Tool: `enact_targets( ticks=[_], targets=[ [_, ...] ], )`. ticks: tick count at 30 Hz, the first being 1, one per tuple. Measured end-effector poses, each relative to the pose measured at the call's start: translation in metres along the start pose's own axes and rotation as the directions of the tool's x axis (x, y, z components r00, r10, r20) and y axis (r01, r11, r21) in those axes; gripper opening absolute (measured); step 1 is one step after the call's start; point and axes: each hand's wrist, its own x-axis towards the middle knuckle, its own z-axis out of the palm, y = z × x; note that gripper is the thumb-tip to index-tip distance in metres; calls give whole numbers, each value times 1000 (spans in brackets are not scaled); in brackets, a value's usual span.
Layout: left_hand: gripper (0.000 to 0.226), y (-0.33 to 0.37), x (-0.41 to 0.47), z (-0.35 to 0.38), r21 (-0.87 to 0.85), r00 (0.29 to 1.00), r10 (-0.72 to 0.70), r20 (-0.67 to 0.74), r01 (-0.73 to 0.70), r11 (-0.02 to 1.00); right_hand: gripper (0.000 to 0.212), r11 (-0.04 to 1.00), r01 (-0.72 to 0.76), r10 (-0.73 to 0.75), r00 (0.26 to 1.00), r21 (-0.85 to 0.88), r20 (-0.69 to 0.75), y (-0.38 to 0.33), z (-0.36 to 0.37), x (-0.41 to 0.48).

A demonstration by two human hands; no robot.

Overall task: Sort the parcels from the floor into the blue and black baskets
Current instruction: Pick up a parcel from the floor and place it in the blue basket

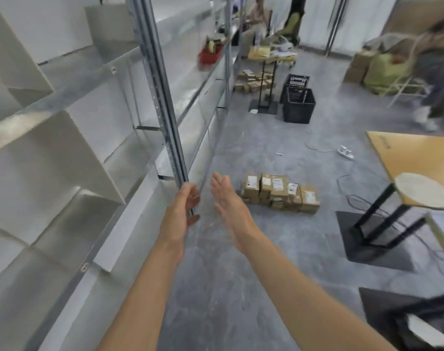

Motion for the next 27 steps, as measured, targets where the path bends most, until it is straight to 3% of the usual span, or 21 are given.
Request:
enact_targets(
  ticks=[2, 13, 21, 27],
  targets=[
    [35, -7, 21, 16, 18, 997, -25, 72, 24, 1000, 88, 1000, 6, -6, 997, 4, -78, 2, -18, 8],
    [41, -48, 108, 145, 89, 925, -179, 336, 158, 983, 98, 997, -11, 38, 926, 74, -376, 17, -153, 43],
    [38, -93, 193, 299, 202, 894, -297, 335, 239, 950, 80, 987, -53, 119, 867, 149, -484, 31, -311, 106],
    [54, -119, 241, 404, 272, 857, -413, 309, 336, 902, 63, 976, -118, 199, 824, 182, -531, 24, -433, 144]
  ],
)
